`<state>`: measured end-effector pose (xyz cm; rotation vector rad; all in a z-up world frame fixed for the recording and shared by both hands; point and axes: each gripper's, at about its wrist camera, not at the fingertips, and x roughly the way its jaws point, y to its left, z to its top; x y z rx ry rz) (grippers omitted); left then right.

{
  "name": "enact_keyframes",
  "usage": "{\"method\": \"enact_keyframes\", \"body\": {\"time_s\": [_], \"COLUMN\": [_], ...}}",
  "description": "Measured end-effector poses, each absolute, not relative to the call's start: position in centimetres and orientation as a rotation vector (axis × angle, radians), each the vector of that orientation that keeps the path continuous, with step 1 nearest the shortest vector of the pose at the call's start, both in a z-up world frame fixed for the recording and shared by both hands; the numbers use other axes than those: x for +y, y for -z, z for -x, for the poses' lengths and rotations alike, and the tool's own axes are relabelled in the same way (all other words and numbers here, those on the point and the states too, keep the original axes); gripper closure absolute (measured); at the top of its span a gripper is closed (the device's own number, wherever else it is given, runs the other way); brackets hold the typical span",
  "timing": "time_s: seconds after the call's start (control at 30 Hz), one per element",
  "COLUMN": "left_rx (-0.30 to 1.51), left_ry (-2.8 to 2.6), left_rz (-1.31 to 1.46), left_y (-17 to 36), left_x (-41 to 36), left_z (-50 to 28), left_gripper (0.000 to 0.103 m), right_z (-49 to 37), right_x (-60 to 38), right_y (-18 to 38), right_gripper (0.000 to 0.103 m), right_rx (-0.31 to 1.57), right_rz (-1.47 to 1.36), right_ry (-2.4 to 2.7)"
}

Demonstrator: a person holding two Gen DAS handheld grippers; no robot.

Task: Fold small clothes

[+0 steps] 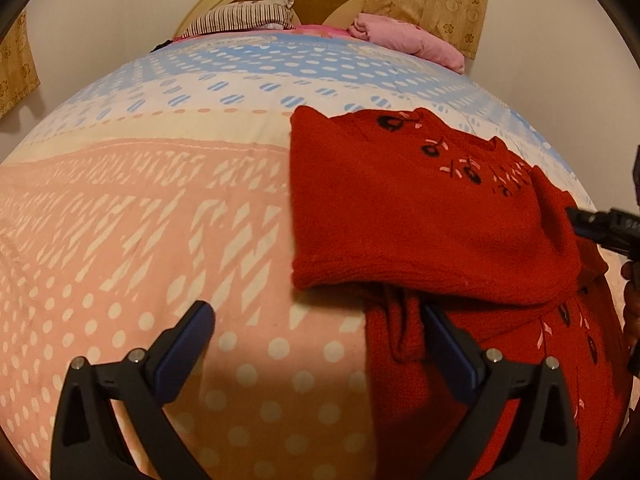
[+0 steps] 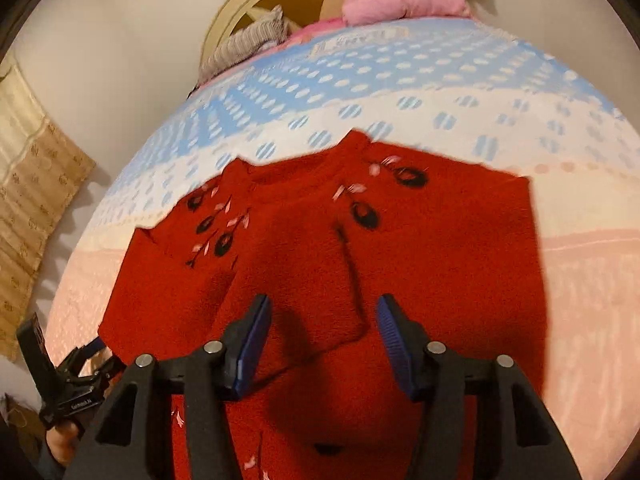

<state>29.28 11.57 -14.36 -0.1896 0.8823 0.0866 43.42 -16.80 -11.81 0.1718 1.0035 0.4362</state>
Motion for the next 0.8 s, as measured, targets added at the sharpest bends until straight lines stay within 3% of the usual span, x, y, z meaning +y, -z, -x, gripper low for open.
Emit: {"method": "enact_keyframes", "body": {"time_s": [0.07, 0.57, 0.8], "left_rx": [0.882, 0.873, 0.880], "left_ry": [-0.085, -0.093, -0.099], "left_rz": [0.192, 0.253, 0.237], "left_y": [14.3, 14.4, 14.4], "left_x": [11.7, 12.6, 12.3], "left_z": [-29.3, -29.0, -29.1], "left_gripper": [0.000, 0.000, 0.000], "right_z": [-43.3, -38.7, -36.6], "right_x": [-15.8, -20.8, -23.6], "right_y": [12.4, 4.3, 5.1], "right_gripper": [0.087, 0.091, 0.091], "right_rx": [1.017, 0.769, 0.759], "right_rz": [-0.138, -0.060, -0.057], "right_ry": [-0.438, -0.379, -0.362]}}
